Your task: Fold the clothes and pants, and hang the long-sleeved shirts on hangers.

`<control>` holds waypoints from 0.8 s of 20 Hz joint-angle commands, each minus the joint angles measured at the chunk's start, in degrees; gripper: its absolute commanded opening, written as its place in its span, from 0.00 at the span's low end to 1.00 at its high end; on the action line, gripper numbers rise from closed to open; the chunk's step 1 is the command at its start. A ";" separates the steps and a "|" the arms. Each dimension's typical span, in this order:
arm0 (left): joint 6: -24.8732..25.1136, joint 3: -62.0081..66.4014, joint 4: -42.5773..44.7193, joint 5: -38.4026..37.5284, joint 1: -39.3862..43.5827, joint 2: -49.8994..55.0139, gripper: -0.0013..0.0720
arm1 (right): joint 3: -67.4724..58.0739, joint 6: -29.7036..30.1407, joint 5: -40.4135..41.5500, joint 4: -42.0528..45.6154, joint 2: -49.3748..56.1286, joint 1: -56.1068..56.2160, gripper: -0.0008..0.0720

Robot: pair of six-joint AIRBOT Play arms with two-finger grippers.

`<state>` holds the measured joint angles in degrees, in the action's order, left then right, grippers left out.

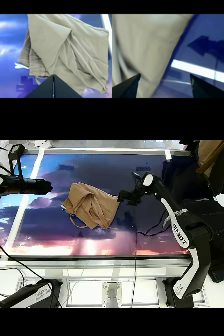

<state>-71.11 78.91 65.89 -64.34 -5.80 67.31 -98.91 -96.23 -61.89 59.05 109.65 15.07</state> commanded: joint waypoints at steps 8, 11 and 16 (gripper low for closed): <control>-0.63 -0.02 0.11 -0.44 0.00 -0.04 0.05 | 6.86 4.46 15.50 -23.52 6.95 6.03 0.98; -0.63 -0.02 0.11 -0.52 0.00 -0.04 0.05 | 5.70 9.40 16.41 -29.16 6.88 8.46 0.55; -0.63 -0.02 0.09 -2.01 0.00 -0.11 0.05 | -6.62 9.94 10.80 -25.14 5.22 6.69 0.03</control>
<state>-71.75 78.91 66.00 -65.71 -5.80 67.26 -99.44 -87.68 -48.25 32.75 115.83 22.65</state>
